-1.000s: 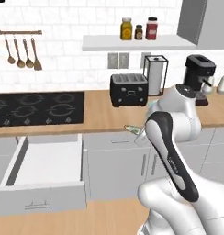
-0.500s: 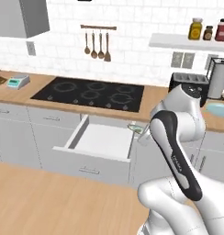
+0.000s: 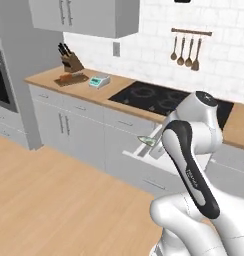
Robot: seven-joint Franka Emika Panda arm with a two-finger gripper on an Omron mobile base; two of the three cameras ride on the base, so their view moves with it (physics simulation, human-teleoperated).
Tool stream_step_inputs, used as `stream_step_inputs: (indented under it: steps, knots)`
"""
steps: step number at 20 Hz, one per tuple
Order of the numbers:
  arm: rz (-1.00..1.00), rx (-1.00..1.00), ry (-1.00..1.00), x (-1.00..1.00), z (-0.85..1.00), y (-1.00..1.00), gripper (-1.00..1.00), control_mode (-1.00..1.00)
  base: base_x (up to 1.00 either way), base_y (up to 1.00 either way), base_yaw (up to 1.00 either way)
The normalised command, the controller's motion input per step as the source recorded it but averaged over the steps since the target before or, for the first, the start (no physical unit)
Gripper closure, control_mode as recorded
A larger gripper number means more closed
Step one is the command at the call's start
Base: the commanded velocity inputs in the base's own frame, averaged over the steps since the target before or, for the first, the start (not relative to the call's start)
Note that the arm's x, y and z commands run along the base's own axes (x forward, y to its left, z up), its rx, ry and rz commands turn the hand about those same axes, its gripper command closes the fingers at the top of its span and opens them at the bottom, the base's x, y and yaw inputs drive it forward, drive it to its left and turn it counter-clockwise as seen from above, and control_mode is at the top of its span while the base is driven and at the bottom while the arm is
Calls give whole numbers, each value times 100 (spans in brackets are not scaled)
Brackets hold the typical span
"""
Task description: Pick up the knife from the drawer and place it on the cutting board. Then place the meat from the plate to the cutting board.
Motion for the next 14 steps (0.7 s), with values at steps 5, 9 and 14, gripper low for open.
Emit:
stream_step_inputs:
  steps: [5, 9, 14]
  knots:
    - [0, 0, 0, 0, 0, 0, 100, 100, 76, 100, 30]
    - [0, 0, 0, 0, 0, 0, 100, 100, 100, 100, 14]
    - [0, 0, 0, 0, 0, 0, 100, 100, 100, 100, 3]
